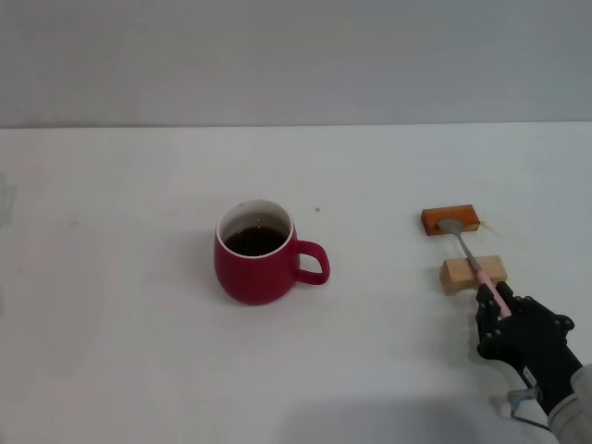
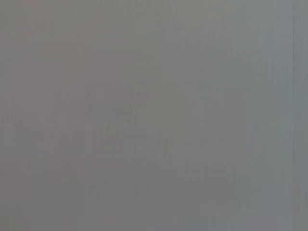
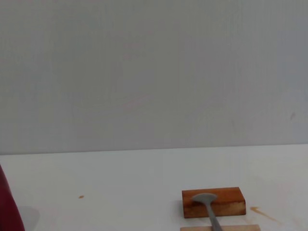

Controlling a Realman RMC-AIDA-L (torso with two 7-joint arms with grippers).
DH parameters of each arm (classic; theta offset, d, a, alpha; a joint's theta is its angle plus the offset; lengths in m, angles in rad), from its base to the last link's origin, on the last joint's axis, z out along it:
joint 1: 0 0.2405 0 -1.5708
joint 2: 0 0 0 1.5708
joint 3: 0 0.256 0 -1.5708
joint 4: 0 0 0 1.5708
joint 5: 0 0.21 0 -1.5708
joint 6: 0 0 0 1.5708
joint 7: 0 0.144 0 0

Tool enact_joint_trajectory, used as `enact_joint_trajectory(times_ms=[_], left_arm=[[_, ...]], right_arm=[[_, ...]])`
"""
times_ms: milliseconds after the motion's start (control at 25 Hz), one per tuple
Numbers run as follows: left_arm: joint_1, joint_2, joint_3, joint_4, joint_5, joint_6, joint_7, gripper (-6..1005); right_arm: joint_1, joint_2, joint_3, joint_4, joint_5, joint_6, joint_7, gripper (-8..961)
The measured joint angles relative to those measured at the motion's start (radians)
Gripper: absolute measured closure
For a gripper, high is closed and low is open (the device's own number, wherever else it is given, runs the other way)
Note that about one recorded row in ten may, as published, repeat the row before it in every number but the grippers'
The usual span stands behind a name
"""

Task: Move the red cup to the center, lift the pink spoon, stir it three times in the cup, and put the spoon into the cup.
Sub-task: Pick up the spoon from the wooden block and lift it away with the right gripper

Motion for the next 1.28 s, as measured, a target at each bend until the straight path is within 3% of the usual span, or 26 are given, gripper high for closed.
enact_joint_trajectory(times_ms=[760, 1080, 1280], left_arm=[[0.001, 0.001, 0.001, 0.0, 0.0, 0.0, -0.002, 155], [0.001, 0.002, 0.003, 0.0, 0.0, 0.0, -0.002, 155], [0.003, 0.002, 0.003, 0.0, 0.0, 0.0, -0.002, 155]], right_arm=[[-0.002, 0.004, 0.0, -0.007, -0.002, -0.004, -0.003, 792], [-0.003, 0.028, 0.023, -0.026, -0.002, -0.006, -0.085, 792], [-0.006, 0.029, 0.026, -0.02, -0.002, -0.007, -0.092, 791]])
